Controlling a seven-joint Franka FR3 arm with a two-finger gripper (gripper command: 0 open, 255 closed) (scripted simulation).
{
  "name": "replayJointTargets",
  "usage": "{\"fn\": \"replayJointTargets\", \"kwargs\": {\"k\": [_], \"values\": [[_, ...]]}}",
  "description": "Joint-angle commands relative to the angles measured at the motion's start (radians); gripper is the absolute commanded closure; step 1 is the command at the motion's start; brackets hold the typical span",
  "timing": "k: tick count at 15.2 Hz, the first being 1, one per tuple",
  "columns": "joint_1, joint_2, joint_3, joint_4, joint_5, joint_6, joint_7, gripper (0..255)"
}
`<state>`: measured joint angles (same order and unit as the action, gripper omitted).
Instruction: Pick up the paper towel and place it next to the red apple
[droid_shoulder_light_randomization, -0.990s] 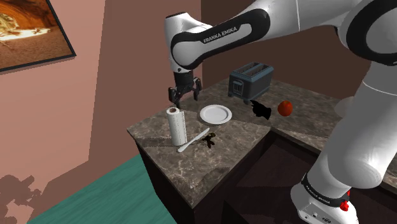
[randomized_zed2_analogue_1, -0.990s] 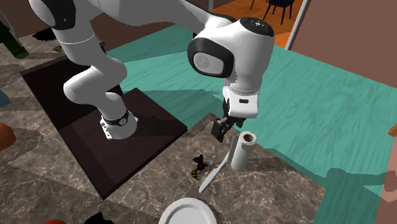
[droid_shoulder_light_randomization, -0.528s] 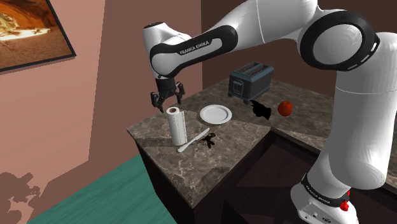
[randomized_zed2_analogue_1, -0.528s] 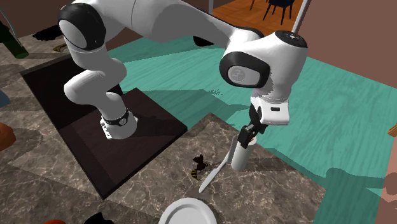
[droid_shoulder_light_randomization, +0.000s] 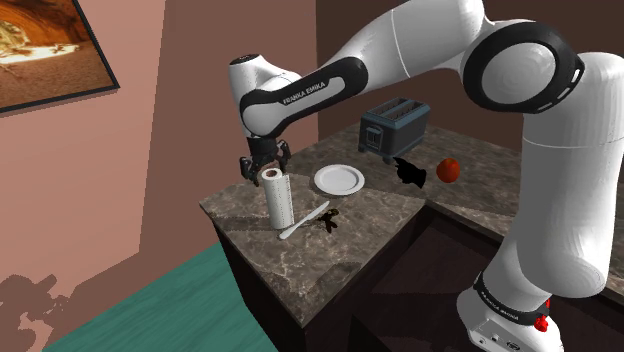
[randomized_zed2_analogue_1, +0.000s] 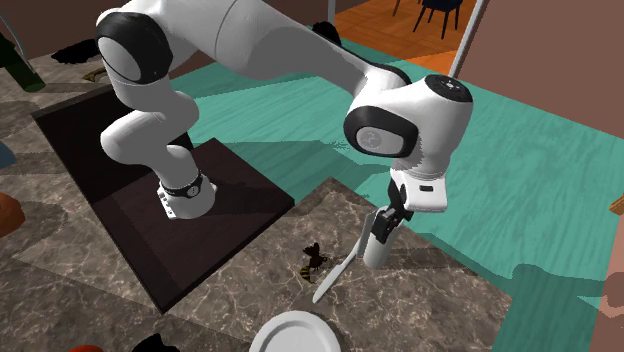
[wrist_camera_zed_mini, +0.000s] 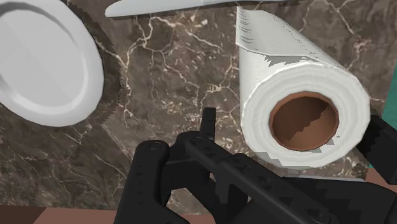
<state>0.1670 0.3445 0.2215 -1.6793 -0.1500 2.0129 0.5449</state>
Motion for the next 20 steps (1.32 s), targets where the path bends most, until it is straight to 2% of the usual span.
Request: {"fn": "replayJointTargets", "kwargs": {"k": [1, 6, 7, 16, 20], "values": [[0.0, 0.001, 0.0, -0.002, 0.0, 0.003, 0.0, 0], [0.0, 0.001, 0.0, -0.002, 0.0, 0.003, 0.0, 0], [0.0, 0.001, 0.0, -0.002, 0.0, 0.003, 0.0, 255], [0.0, 0.001, 0.0, -0.002, 0.0, 0.003, 0.0, 255], [-0.001, -0.014, 0.002, 0.032, 0.005, -0.044, -0.006, 255]]}}
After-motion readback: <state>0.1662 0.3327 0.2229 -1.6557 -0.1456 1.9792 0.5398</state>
